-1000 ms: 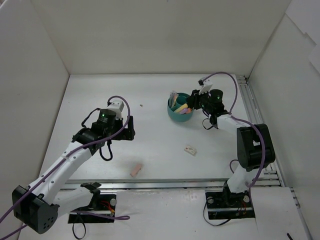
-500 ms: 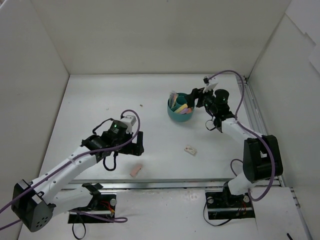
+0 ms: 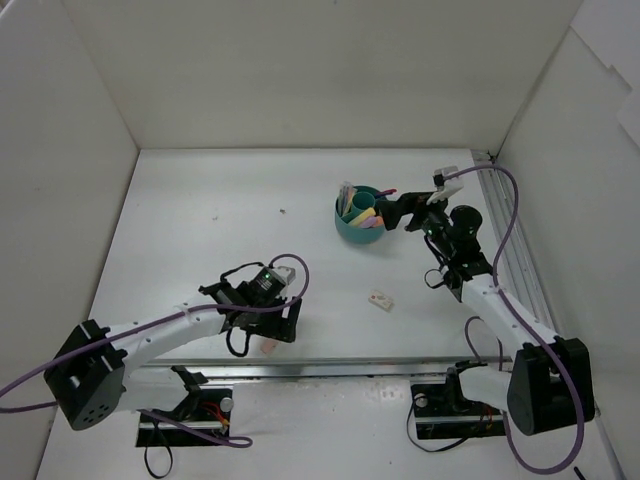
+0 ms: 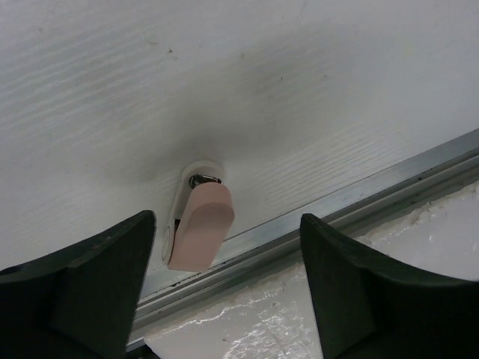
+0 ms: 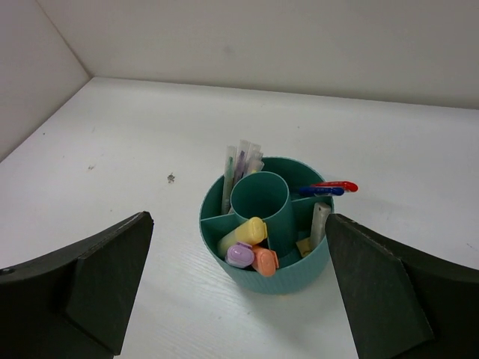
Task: Sort the stationery into containers
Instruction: Pick up the stapler from the corner of the board, then place the stapler in the storage box.
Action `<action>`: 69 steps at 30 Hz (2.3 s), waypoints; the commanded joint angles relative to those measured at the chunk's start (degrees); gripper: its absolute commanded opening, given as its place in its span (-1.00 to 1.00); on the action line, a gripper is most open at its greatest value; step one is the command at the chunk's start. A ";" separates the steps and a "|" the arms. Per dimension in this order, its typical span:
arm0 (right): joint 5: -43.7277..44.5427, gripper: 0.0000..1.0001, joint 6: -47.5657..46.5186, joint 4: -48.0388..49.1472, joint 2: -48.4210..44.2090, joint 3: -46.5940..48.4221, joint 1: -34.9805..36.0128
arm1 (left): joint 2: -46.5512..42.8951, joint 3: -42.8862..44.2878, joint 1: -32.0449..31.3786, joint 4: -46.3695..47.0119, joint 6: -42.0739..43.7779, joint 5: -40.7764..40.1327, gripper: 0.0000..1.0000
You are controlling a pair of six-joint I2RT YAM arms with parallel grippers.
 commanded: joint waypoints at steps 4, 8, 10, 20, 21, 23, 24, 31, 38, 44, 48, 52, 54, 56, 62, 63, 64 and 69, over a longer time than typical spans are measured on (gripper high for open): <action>2.82 0.96 1.94 1.65 -7.15 -1.79 0.09 | 2.66 -0.14 -3.59 1.81 -3.14 -1.22 0.11; 2.99 0.96 1.94 0.15 -8.83 -2.49 0.17 | 4.42 -0.06 -5.00 0.76 -4.81 -3.85 -0.38; 3.08 0.96 1.94 -0.64 -9.88 -2.75 0.17 | 4.78 2.04 -5.70 -0.55 -5.16 -5.34 -0.80; 4.57 0.96 2.03 -3.19 -13.84 -4.25 0.35 | 2.75 17.86 -3.17 -1.37 5.27 -21.16 -0.96; 5.01 0.96 2.46 -3.19 -14.28 -5.12 0.26 | 3.80 19.70 -1.85 3.17 10.43 -20.82 -0.99; 6.59 0.96 2.38 -4.06 -15.60 -6.09 0.26 | 6.78 25.33 1.84 11.34 17.82 -17.85 -1.00; 7.21 0.96 2.21 -4.59 -16.30 -6.44 0.26 | 8.11 29.17 2.81 13.92 20.04 -16.53 -1.00; 13.36 0.96 1.06 -11.01 -21.40 -6.80 0.44 | 24.45 53.00 6.51 22.20 31.13 -3.25 -1.00; 19.42 0.96 2.29 -14.43 -25.09 -8.55 0.61 | 39.57 69.89 7.56 28.60 30.53 7.65 -0.96; 21.54 0.96 3.79 -19.18 -26.76 -8.82 0.61 | 46.43 72.98 7.56 36.24 28.85 10.82 -0.91; 21.28 0.96 4.05 -21.47 -28.34 -8.99 0.70 | 52.75 76.31 8.09 39.52 27.97 10.91 -0.91; 21.45 0.96 3.53 -24.62 -29.75 -8.99 0.79 | 56.97 80.53 8.09 40.13 27.54 10.12 -0.93; 21.45 0.96 2.74 -25.51 -30.54 -8.99 0.79 | 57.69 80.02 8.09 40.92 27.71 10.12 -0.94; 23.12 0.96 2.47 -26.74 -31.24 -9.08 0.87 | 57.52 78.35 8.09 42.15 27.89 9.41 -0.96; 23.30 0.96 1.77 -27.36 -31.33 -9.35 0.88 | 54.62 70.71 8.62 46.11 27.89 8.01 -1.00; 23.04 0.96 1.77 -27.27 -31.33 -9.26 0.70 | 53.83 69.91 8.62 46.54 27.71 7.83 -1.00; 22.95 0.96 1.68 -27.45 -31.16 -9.17 0.79 | 53.56 68.51 9.23 46.98 27.71 8.01 -1.00; 22.86 0.96 1.59 -27.80 -31.24 -9.08 0.79 | 51.81 64.90 10.29 48.65 26.83 10.11 -1.00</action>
